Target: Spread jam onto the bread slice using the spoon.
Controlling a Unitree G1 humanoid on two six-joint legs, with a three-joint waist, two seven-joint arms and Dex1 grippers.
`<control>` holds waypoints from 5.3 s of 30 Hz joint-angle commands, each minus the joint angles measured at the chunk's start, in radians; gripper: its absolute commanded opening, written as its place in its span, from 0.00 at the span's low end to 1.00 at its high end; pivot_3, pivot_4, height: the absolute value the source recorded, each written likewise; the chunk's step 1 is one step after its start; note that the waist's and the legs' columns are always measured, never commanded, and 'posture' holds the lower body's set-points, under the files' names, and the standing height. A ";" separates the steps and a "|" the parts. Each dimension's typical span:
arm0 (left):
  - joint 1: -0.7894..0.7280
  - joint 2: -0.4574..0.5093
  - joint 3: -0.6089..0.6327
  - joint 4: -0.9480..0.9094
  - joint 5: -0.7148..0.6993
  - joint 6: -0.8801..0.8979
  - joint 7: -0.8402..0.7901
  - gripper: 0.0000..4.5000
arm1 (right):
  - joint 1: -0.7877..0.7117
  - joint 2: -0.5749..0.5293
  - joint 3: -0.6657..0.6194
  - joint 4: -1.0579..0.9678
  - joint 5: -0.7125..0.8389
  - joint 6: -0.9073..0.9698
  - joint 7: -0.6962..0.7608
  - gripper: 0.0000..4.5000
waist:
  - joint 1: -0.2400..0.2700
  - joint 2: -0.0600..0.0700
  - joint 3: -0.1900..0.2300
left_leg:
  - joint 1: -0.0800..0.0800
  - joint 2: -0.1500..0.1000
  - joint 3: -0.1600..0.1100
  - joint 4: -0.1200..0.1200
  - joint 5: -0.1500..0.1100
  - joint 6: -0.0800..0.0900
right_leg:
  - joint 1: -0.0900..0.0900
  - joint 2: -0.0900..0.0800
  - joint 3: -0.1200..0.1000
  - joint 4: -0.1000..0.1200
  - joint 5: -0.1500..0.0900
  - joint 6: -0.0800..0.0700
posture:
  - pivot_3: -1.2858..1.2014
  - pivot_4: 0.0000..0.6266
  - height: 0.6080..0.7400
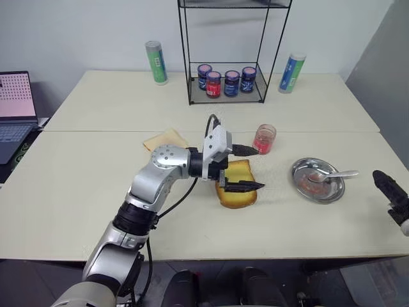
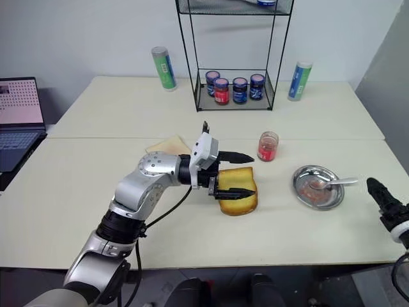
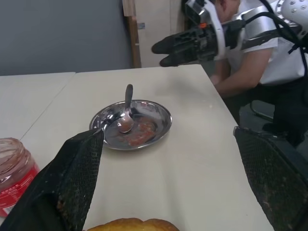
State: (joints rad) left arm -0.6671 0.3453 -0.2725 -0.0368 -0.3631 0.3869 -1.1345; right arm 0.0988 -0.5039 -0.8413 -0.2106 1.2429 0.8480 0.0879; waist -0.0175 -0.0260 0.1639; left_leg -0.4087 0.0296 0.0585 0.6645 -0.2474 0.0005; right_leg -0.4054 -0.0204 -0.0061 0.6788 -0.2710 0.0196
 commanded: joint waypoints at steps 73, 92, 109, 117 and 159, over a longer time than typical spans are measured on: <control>0.032 0.016 0.220 0.011 -0.022 0.055 0.316 1.00 | -0.849 0.078 0.593 0.359 -0.515 -0.271 0.187 0.01 | 0.005 0.005 0.000 | -0.008 -0.001 0.000 -0.001 0.000 0.000 | -0.005 -0.003 -0.003 -0.006 0.002 -0.004 | 0.52 0.24 1.00; 0.052 0.031 0.192 -0.047 -0.022 0.076 0.309 1.00 | -0.847 0.122 0.770 0.533 -0.908 -0.584 0.317 0.01 | 0.008 0.005 0.000 | -0.008 0.000 0.000 -0.002 0.000 0.000 | -0.006 -0.003 -0.002 -0.005 0.003 -0.004 | 0.52 0.24 1.00; 0.062 0.039 0.186 -0.077 -0.025 0.091 0.311 1.00 | -0.846 0.156 0.864 0.706 -1.132 -0.712 0.329 0.01 | 0.008 0.005 0.000 | -0.007 0.000 0.000 -0.001 0.000 -0.001 | -0.006 -0.003 -0.002 -0.004 0.003 -0.004 | 0.52 0.24 1.00; 0.054 0.035 0.185 -0.072 -0.027 0.088 0.315 1.00 | -0.873 0.223 0.745 0.647 -0.999 -0.508 0.321 0.01 | -0.001 0.005 0.000 | -0.006 0.001 0.000 -0.001 0.000 -0.001 | -0.006 -0.004 -0.002 -0.002 0.003 -0.004 | 0.52 0.24 1.00; 0.031 0.021 0.165 -0.026 -0.011 0.037 0.276 1.00 | -0.946 0.331 0.277 0.466 -0.430 -0.114 -0.019 0.01 | -0.012 0.005 0.000 | -0.007 0.001 0.000 -0.002 0.000 0.000 | -0.006 -0.005 -0.002 -0.001 0.002 -0.004 | 0.52 0.24 1.00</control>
State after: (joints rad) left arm -0.6139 0.3656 -0.1124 -0.0428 -0.3727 0.4473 -0.8513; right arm -0.8165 -0.1586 -0.5375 0.3152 0.7706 0.7378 0.0838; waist -0.0295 -0.0206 0.1642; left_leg -0.4156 0.0302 0.0586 0.6629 -0.2472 0.0001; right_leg -0.4117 -0.0256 -0.0082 0.6774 -0.2685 0.0153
